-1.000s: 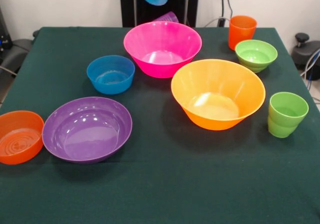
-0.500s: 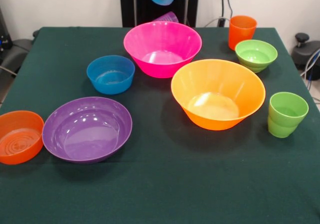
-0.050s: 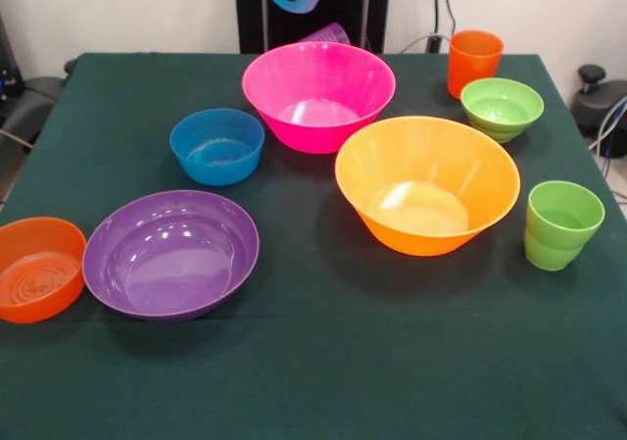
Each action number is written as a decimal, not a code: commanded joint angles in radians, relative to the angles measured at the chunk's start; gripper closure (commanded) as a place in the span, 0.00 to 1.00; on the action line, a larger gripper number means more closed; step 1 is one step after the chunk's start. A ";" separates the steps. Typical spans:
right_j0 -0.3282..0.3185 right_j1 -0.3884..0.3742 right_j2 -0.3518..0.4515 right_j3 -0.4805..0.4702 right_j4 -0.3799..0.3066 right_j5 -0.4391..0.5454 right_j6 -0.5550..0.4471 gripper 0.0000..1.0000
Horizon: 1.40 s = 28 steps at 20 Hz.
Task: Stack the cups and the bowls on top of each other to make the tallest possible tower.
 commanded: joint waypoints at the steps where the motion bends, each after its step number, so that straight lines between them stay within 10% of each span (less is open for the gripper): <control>1: 0.013 0.047 -0.094 -0.021 -0.117 0.002 -0.190 1.00; 28: 0.022 0.052 -0.111 -0.009 -0.193 -0.104 -0.115 1.00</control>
